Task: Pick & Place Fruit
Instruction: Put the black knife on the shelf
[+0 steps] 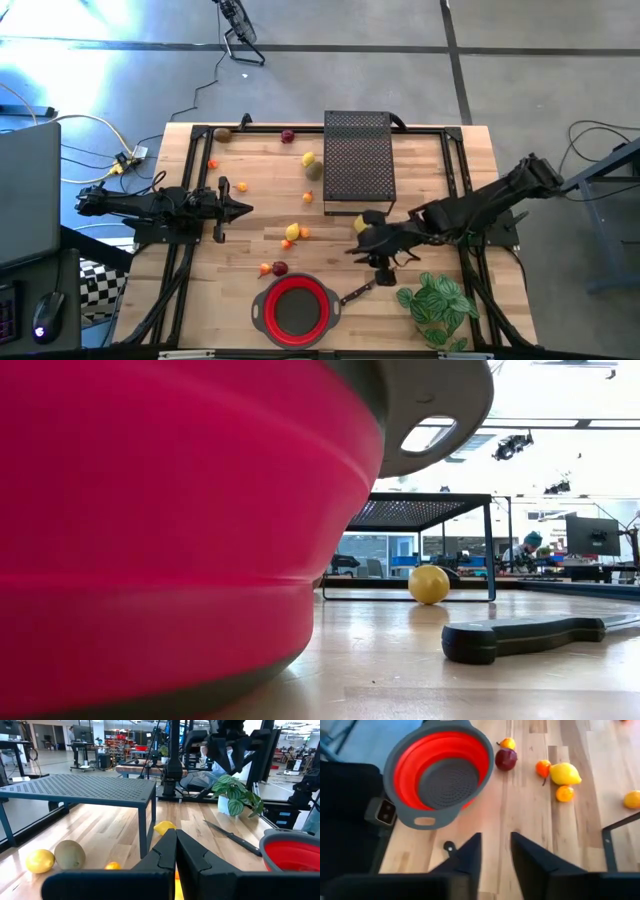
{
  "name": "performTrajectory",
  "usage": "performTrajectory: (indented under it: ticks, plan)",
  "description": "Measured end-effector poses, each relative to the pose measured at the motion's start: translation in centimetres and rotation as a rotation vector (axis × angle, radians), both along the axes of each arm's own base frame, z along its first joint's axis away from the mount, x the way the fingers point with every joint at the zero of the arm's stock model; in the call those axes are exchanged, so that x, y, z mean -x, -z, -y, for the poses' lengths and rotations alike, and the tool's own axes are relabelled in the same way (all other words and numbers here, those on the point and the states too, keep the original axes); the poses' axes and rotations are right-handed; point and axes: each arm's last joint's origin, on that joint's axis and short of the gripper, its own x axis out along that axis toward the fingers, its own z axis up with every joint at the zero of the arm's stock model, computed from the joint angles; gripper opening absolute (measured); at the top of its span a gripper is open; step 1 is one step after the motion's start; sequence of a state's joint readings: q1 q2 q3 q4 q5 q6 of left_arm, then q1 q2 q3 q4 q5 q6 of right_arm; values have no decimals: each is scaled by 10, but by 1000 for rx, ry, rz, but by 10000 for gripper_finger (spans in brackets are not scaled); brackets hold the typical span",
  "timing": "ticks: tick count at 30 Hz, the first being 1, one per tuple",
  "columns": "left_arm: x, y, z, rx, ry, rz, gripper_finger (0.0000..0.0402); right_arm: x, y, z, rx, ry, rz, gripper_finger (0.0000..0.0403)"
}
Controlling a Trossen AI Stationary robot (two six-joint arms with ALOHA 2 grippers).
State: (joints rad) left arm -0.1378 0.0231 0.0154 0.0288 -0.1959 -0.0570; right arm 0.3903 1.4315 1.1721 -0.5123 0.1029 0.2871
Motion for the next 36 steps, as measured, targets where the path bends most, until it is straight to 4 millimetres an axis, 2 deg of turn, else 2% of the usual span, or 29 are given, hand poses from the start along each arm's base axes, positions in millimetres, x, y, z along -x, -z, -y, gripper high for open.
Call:
performTrajectory:
  ticks: [6,10,15,24,36]
  plan:
    - [0,0,0,0,0,0,0,3,2,-8,-27,26,-16,232]
    - [0,0,0,0,0,0,0,4,7,-13,-13,-5,-45,276]
    - [0,0,0,0,0,0,0,4,23,-25,43,-54,-116,280]
    - [0,0,0,0,0,0,0,-12,61,-41,48,-46,-231,271]
    - [0,0,0,0,1,0,0,-19,96,-47,86,-49,-358,270]
